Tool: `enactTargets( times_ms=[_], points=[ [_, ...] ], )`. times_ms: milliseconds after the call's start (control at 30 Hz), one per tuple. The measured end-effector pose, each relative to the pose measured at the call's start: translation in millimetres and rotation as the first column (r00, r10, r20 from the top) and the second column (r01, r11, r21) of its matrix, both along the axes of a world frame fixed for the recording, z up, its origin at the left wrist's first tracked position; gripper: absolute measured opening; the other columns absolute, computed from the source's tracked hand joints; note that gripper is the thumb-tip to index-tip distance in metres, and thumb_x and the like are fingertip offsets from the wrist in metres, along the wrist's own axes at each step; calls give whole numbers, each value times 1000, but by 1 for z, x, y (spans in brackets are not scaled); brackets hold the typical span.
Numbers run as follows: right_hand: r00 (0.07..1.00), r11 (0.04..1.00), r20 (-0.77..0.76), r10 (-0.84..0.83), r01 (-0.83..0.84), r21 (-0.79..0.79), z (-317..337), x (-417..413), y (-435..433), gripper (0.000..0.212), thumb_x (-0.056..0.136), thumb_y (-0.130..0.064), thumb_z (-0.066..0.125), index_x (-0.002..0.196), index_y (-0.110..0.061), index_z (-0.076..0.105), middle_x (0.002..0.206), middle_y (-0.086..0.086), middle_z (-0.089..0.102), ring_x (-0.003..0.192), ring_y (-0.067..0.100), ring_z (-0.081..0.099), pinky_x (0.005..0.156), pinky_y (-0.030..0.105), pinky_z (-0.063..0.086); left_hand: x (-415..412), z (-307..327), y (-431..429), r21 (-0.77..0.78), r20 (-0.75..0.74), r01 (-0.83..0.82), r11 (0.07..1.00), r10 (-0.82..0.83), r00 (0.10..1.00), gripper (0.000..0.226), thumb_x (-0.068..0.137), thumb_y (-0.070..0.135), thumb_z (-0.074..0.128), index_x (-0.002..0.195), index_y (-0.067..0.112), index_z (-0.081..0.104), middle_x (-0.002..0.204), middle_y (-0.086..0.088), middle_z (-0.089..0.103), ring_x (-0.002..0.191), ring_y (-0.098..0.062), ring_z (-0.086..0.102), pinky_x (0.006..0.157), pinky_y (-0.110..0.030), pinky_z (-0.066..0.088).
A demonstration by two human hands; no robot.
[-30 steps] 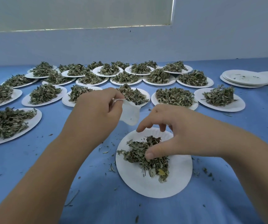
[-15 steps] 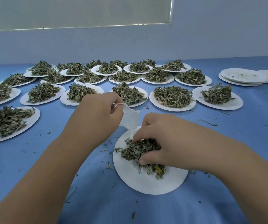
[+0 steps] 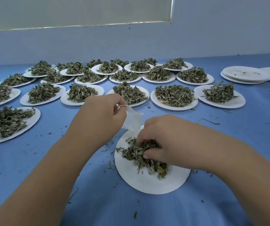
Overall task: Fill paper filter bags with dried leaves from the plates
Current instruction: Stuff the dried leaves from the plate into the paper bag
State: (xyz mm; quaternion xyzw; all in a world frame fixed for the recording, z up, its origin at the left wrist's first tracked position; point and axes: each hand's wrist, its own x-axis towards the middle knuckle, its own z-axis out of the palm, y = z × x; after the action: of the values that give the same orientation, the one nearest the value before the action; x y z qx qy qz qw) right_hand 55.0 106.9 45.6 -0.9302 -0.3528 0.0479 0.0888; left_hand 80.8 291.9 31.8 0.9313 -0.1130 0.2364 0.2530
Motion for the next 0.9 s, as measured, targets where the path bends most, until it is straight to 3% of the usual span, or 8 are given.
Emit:
enactTargets(
  times_ms=[100,233,367,533,667,733,900],
  points=[
    [1000,1000,8,4,-4,-1,0,0,0,21,93,-36,57,113,-36,63,101,-16,47,86,2,41,62,15,34,0,0,0,-2,-5,6,1000,-6,1000,14,91,20,57,86,25,68,51,5,45,50,-10,43,45,-21,33],
    [1000,1000,20,-1,0,25,0,0,0,16,93,-32,56,106,-33,65,99,-15,53,86,5,50,70,22,44,-1,0,0,-19,-11,14,1000,-15,1000,14,91,21,57,84,25,68,51,6,45,52,-7,44,44,-21,33],
    [999,999,35,-5,3,49,-1,1,-1,15,92,-29,55,101,-32,67,89,-14,52,76,3,48,64,20,42,-1,0,0,-34,-15,20,999,-21,1000,14,91,20,57,85,24,68,52,5,46,51,-8,44,44,-28,42],
    [1000,994,3,-21,20,110,-1,5,-4,12,91,-29,57,96,-32,68,75,-18,49,66,-5,47,57,13,38,-1,-1,-1,-27,-21,11,1000,-11,1000,14,91,21,57,84,26,68,52,6,47,52,-6,45,45,-23,34],
    [998,972,-58,-37,49,229,2,10,-10,6,86,-29,65,88,-29,70,65,-21,55,67,-9,52,60,9,40,-1,0,-1,-48,-30,12,999,-14,999,14,91,20,56,86,25,68,55,5,51,51,-8,46,44,-30,46],
    [994,949,-101,-48,76,305,4,13,-15,3,83,-28,69,84,-29,72,62,-23,58,62,-4,54,56,10,41,-2,0,-1,-50,-25,14,999,-15,1000,14,91,21,56,83,27,66,56,4,53,53,-8,47,43,-27,43],
    [984,854,-175,-38,123,505,14,18,-23,4,81,-24,72,78,-26,73,60,-7,62,51,1,48,51,16,39,-5,0,-4,-57,-14,13,998,-14,1000,14,91,23,56,82,28,66,56,4,54,51,-8,45,42,-21,32]
  ],
)
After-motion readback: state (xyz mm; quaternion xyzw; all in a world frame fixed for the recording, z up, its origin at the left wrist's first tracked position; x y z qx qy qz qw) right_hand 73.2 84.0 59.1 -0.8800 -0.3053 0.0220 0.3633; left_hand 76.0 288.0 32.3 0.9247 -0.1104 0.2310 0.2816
